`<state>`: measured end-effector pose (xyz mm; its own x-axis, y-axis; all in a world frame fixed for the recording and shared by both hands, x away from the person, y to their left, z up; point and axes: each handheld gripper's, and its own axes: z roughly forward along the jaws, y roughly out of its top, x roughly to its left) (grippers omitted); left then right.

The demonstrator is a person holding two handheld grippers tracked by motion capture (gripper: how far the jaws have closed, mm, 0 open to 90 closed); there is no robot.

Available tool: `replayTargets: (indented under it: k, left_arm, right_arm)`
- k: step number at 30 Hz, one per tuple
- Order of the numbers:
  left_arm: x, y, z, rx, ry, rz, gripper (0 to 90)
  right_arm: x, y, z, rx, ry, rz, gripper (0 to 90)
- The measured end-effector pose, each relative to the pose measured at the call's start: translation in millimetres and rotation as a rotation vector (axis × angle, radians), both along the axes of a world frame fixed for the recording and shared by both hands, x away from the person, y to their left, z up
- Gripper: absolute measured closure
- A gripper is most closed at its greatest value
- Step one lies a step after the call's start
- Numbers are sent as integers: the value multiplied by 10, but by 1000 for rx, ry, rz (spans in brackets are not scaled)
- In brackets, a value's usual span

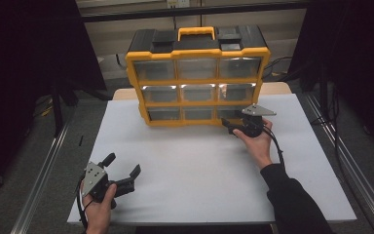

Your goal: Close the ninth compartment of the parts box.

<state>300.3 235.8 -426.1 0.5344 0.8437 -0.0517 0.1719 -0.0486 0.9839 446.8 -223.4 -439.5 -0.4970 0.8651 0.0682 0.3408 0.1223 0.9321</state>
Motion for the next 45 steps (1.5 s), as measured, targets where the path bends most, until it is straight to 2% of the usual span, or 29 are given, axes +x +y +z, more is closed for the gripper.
replayTargets:
  k: [3, 5, 9, 13, 15, 16, 20, 23, 36, 40, 45]
  left_arm:
    - [-3, -1, 1, 4, -3, 0, 28]
    - [-8, -1, 2, 7, -2, -1, 28]
    - [-12, 1, -1, 5, 3, 0, 28]
    - [-13, 6, -3, 5, 4, 2, 28]
    - [-14, 3, -4, -5, 4, 4, 28]
    - [-14, 10, -1, 7, 0, 6, 27]
    - [-13, 10, -3, 10, 4, 6, 26]
    - [-9, 13, -4, 11, 6, 6, 26]
    - [-8, 15, -3, 0, 4, 9, 26]
    - [-11, 9, -1, -6, 3, 9, 26]
    - [-8, 16, -4, 9, 7, 9, 26]
  right_arm:
    - [-11, 3, -7, 3, 13, 10, 202]
    - [-26, 7, -9, 1, 22, -9, 130]
    - [-69, -6, 6, 11, 10, -12, 48]
    - [-125, -17, 25, 23, -9, -2, 12]
    - [-159, -21, 40, 24, -11, 3, 14]
    - [-172, -26, 46, 37, -17, 4, 16]
    - [-239, -31, 65, 28, -35, 0, 17]
    - [-316, -20, 64, 11, -60, -26, 12]
    - [-513, -53, 107, 30, -87, -41, 12]
    - [-557, -70, 84, 20, -89, -47, 14]
    - [-620, -98, 115, 21, -98, -51, 13]
